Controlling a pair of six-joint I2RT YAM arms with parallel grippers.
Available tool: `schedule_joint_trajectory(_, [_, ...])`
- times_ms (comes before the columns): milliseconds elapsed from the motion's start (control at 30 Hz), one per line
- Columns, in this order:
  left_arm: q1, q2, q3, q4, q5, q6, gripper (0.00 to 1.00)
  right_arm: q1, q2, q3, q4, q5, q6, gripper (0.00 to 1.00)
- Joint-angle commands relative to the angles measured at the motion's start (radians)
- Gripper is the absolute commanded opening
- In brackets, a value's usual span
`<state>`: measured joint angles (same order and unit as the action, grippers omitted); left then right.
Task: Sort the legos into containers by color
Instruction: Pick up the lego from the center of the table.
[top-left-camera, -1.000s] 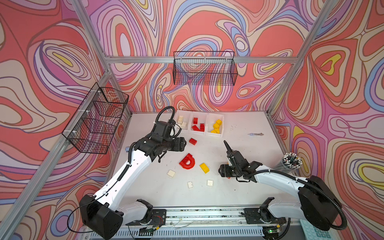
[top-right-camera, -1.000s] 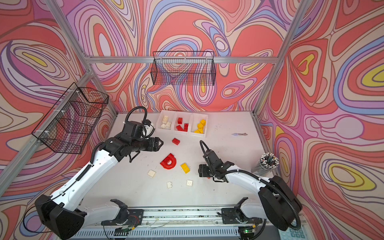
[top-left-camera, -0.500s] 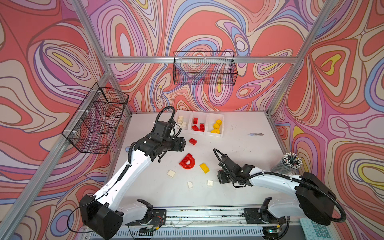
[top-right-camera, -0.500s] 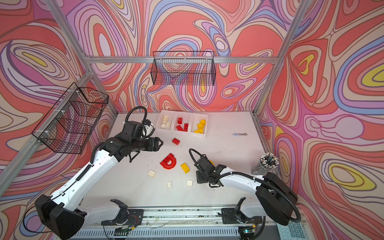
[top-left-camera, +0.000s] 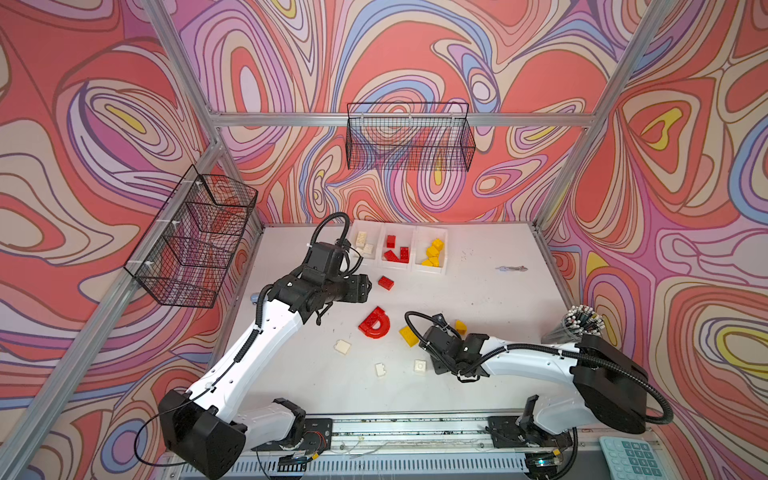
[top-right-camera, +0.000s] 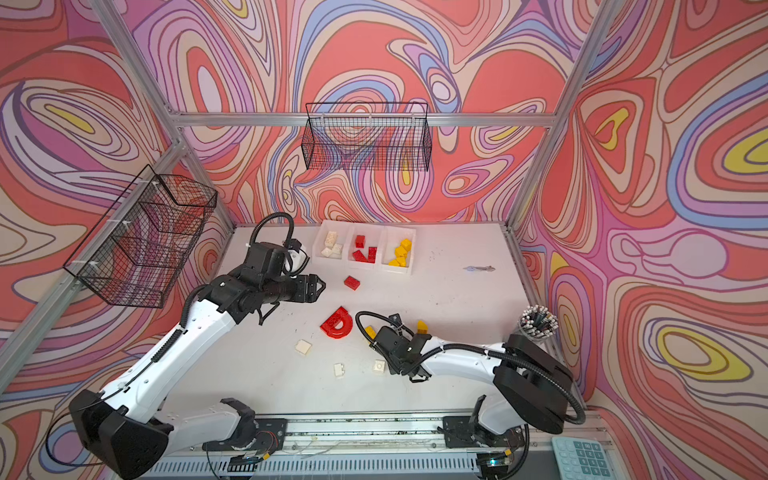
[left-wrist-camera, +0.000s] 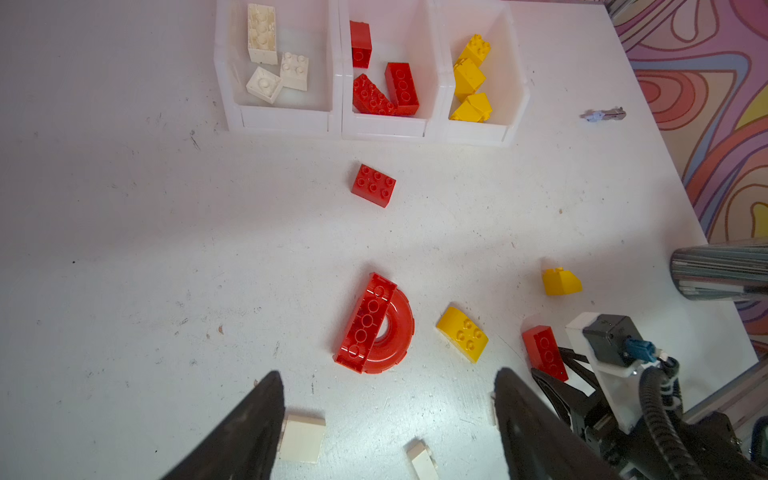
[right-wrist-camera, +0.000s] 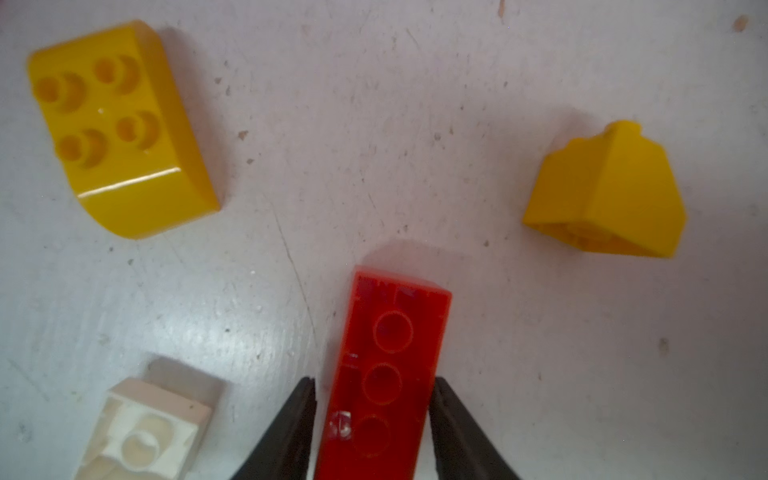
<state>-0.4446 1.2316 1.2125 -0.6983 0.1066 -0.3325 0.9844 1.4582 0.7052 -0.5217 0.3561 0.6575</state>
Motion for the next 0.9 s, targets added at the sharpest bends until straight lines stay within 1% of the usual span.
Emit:
schedule_joint_trajectory(0, [0.006,-0.027,-0.001,-0.007,-0.006,0.019,0.79,0.009,-0.001,0.018,-0.026,0.042,0.037,0.43])
schedule_joint_trajectory(100, [0.006,-0.029,-0.001,-0.007,-0.002,0.020,0.80,0.008,-0.007,0.023,-0.024,0.042,0.029,0.41])
schedule_joint_trajectory(233, [0.006,-0.033,0.001,-0.009,0.004,0.018,0.80,0.008,0.001,0.043,-0.032,0.035,0.019,0.33])
schedule_joint_trajectory(300, [0.005,-0.038,0.001,-0.008,0.003,0.019,0.80,0.008,-0.004,0.052,-0.036,0.034,0.015,0.31])
schedule_joint_trajectory(500, [0.006,-0.045,0.002,-0.007,0.011,0.018,0.80,0.008,-0.066,0.086,-0.018,0.029,-0.015,0.31])
schedule_joint_trajectory(633, [0.006,-0.050,0.001,-0.008,0.014,0.019,0.80,0.008,-0.082,0.138,-0.002,0.010,-0.048,0.30])
schedule_joint_trajectory(733, [0.005,-0.054,0.000,-0.006,0.013,0.021,0.80,0.009,-0.070,0.185,0.023,-0.016,-0.073,0.30])
schedule_joint_trajectory(867, [0.003,-0.060,-0.001,-0.008,0.010,0.023,0.80,0.008,-0.019,0.290,0.023,-0.029,-0.129,0.29])
